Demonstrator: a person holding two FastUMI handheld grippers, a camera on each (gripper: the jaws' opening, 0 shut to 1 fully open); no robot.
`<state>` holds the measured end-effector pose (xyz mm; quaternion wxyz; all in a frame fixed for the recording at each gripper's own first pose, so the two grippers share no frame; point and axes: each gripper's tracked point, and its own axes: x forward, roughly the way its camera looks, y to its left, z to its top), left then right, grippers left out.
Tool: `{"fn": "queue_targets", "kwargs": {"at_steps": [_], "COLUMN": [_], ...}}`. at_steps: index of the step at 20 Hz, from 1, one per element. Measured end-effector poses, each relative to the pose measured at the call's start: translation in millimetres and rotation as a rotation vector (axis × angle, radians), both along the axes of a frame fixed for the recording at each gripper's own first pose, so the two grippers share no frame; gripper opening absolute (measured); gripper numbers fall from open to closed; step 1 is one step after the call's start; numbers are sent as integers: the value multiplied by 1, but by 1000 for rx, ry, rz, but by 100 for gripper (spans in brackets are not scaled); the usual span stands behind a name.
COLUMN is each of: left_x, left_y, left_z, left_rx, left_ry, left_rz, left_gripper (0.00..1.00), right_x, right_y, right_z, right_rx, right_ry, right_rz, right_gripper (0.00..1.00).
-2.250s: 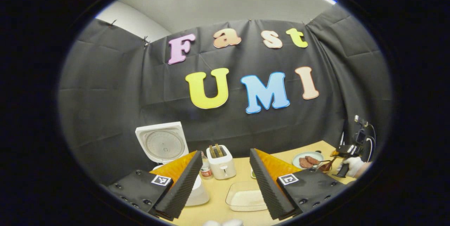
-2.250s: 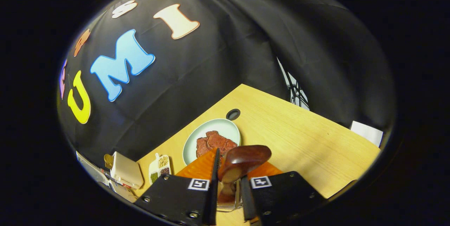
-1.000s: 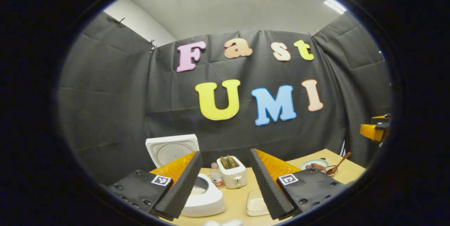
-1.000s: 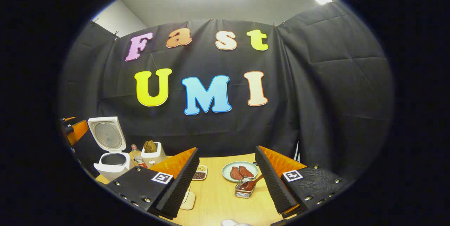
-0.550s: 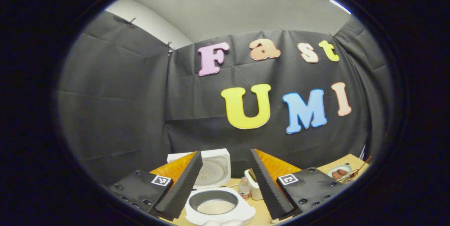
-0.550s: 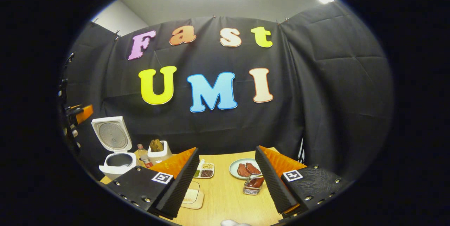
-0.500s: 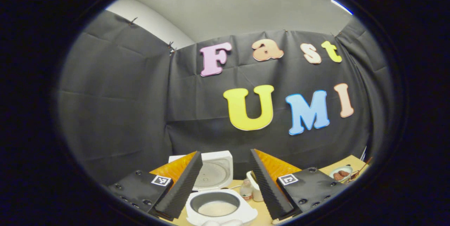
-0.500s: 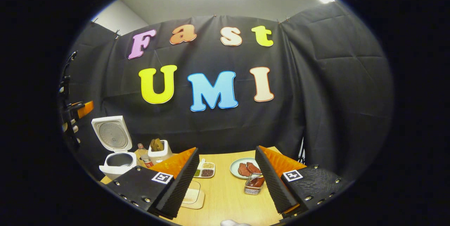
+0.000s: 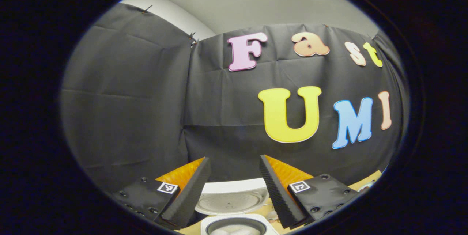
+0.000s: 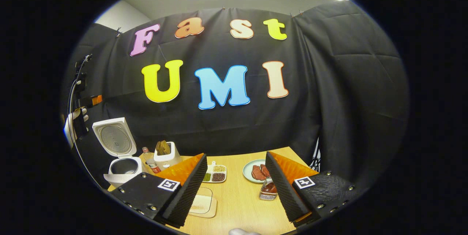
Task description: Close the left gripper, press the button to open the rice cooker; take a wooden spoon from the chopstick holder with the right hand, scoop a spoonful of rice and pour it into the rice cooker, then put the wooden spoon back into the chopstick holder.
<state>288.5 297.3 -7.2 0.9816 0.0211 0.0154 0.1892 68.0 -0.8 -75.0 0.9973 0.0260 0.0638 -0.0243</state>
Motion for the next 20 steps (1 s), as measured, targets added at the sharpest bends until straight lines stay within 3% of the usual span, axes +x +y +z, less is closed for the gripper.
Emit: {"fn": "queue_targets", "kwargs": {"at_steps": [6,10,14,15,16,18,20], "left_x": [71,95,100,99,99,92,83], "left_y": [42,54,52,50,48,44,38], "left_z": [-65,-104,-126,-130,-131,-131,-131], "left_rx": [-9,-38,-98,-120,-129,-139,-147], "left_ry": [112,202,235,249,251,268,287], "left_rz": [42,59,69,74,74,75,74], "left_gripper": [94,94,95,95,94,98,94], "right_x": [16,18,18,19,19,18,18], "right_y": [12,17,19,17,16,15,16], "right_z": [-13,-16,-20,-22,-23,-29,-32], "right_rx": [-29,-25,-15,-14,-13,-7,20], "right_ry": [50,69,75,76,78,93,99], "right_rz": [3,11,19,19,20,24,32], "right_gripper": [98,98,98,93,98,98,98]}}
